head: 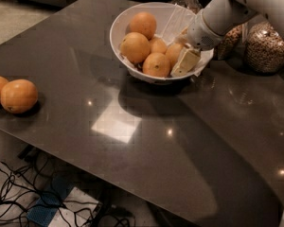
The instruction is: Pick orange from white bowl
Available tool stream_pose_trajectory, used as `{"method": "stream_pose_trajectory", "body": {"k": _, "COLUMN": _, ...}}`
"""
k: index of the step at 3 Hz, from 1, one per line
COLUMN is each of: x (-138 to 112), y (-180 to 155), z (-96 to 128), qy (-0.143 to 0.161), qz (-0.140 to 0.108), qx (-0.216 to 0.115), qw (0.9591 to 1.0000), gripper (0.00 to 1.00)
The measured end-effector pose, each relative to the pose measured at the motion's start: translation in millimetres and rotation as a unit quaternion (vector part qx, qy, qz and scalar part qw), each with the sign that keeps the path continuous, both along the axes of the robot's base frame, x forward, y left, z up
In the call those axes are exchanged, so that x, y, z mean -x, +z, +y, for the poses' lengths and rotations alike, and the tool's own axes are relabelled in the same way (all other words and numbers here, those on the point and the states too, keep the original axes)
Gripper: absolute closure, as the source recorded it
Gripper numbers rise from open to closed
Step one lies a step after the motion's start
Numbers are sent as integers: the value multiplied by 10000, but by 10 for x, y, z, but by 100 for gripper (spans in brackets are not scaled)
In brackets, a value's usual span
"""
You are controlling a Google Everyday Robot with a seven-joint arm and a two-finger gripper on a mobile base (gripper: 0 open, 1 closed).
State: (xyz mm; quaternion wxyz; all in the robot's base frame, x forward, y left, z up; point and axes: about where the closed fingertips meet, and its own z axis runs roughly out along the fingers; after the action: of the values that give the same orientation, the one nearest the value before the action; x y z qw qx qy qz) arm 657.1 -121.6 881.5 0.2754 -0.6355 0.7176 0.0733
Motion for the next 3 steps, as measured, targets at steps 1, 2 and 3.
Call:
{"method": "stream_pose_trajectory", "body": {"k": 1, "x": -1, "y": -96, "z": 50, "qy": 34, "qz": 90, "qx": -14, "qw": 10000, "gripper": 32}}
{"method": "stream_pose_trajectory", "body": {"k": 2, "x": -2, "y": -91, "z": 53, "qy": 29, "qz": 114, "qx": -27, "qw": 9999, "gripper": 34}}
{"method": "stream_pose_trajectory", "body": {"k": 3, "x": -2, "y": -41, "z": 53, "qy": 29, "qz": 114, "qx": -26, "qw": 9999, "gripper": 53}}
